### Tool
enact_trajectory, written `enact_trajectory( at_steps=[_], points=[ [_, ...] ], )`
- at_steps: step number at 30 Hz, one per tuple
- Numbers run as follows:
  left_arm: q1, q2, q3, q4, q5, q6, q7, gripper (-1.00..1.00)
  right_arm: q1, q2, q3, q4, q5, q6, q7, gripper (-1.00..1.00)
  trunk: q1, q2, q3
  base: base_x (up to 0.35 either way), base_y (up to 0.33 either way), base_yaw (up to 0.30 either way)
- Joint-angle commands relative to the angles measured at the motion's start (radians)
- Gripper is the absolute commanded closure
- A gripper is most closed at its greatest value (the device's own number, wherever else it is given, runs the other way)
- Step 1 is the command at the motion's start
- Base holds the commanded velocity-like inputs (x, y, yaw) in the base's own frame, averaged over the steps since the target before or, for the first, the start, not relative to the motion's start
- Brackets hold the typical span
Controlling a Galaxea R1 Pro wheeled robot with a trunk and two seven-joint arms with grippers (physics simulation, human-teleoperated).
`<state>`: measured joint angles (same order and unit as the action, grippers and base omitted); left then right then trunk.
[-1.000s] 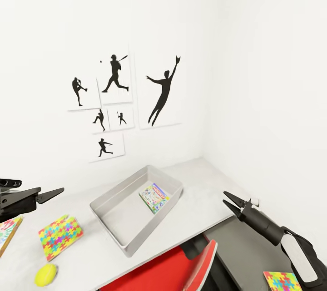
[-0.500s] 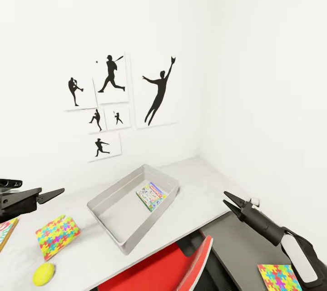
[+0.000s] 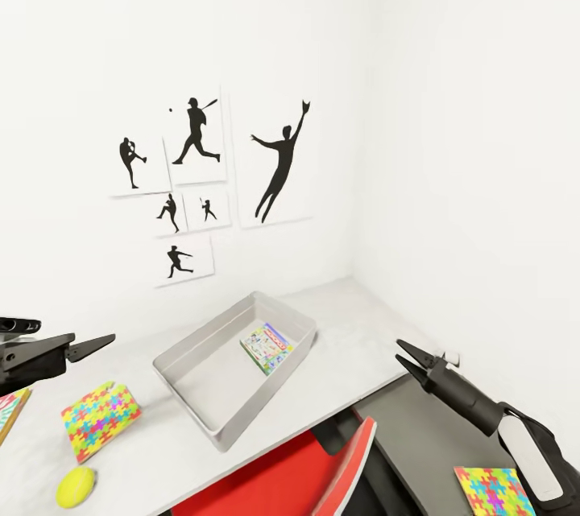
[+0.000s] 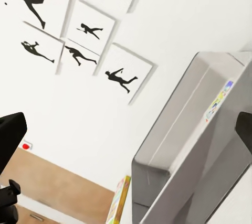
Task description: Put all the toys in the child's room - the three board games (two on the bed and one on the table), the two jigsaw puzzles on the table, and the tennis ball on the table - inside the toy box on the table in the child's room.
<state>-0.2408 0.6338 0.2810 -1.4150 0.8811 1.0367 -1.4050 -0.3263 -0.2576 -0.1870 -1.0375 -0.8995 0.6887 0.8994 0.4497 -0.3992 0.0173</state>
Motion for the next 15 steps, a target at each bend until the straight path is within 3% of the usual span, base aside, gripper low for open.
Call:
enact_trajectory(
  at_steps=[1,15],
  points=[
    [0.000,0.000,-0.001,0.000,0.002,0.010,-0.002,-1.00,0.000,0.000,0.000,0.001,-0.004,0.006,0.000,-1.00,0.000,-0.001,0.000,-0.057,0.000,-0.145],
    [0.000,0.000,-0.003,-0.001,0.002,0.010,-0.002,-1.00,0.000,0.001,-0.001,0.008,-0.006,0.006,0.004,-1.00,0.000,-0.001,0.010,-0.115,0.000,-0.235]
  ],
)
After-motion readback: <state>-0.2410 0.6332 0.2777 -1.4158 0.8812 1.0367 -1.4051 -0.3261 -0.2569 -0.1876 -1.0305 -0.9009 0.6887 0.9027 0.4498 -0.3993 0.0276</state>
